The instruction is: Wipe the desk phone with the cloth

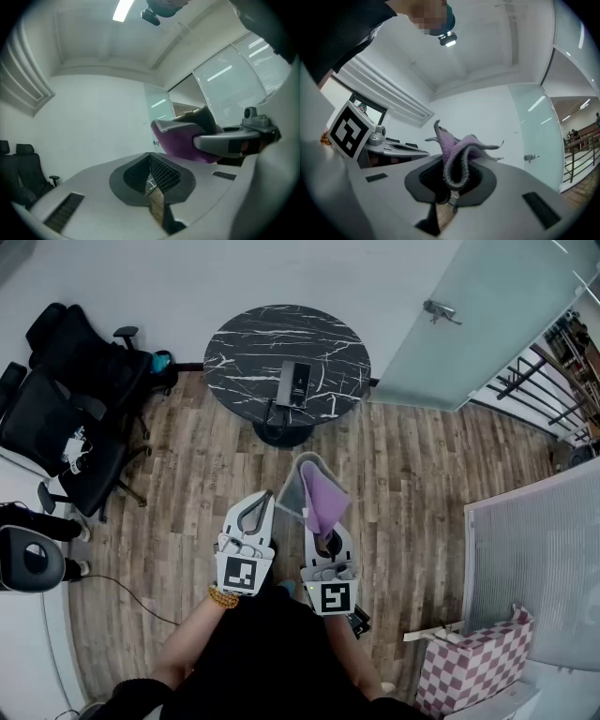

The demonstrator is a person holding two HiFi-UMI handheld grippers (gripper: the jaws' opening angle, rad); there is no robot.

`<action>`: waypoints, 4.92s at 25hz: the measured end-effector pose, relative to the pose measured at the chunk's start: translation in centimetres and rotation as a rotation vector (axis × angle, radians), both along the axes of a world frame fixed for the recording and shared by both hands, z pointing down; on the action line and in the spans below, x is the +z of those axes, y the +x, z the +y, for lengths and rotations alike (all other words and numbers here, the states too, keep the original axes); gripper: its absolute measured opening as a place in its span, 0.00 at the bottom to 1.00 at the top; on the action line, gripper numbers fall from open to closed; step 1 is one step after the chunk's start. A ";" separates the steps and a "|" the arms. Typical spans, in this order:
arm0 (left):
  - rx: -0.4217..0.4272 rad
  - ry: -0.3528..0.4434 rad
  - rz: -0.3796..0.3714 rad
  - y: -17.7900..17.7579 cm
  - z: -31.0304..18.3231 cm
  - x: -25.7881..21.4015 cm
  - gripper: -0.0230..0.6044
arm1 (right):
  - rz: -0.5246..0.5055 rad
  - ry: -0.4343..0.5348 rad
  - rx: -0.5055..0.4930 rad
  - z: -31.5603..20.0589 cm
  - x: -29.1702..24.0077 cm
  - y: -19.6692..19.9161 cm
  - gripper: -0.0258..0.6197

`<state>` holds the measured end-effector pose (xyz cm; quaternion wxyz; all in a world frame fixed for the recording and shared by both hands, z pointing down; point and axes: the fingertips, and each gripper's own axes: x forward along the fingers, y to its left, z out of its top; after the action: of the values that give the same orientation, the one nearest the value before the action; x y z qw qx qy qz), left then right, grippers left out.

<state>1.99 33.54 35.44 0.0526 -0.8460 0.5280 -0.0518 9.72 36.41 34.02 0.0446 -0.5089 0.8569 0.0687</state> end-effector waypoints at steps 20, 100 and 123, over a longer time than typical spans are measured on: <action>0.046 -0.009 0.043 -3.0 -25.0 0.7 0.06 | 0.080 -0.190 -0.048 -25.7 3.3 -2.0 0.13; 0.006 -0.368 0.069 -6.3 -44.9 12.3 0.06 | 0.919 -0.811 -0.583 -58.7 33.5 -8.3 0.13; 0.037 -0.368 0.049 -5.8 -45.0 12.4 0.06 | 0.915 -0.859 -0.579 -55.9 34.6 -8.6 0.13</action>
<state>-3.77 -11.50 47.83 -0.1152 -0.8520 0.4950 -0.1259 1.08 -19.47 68.60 -0.5104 -0.1523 0.8422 -0.0839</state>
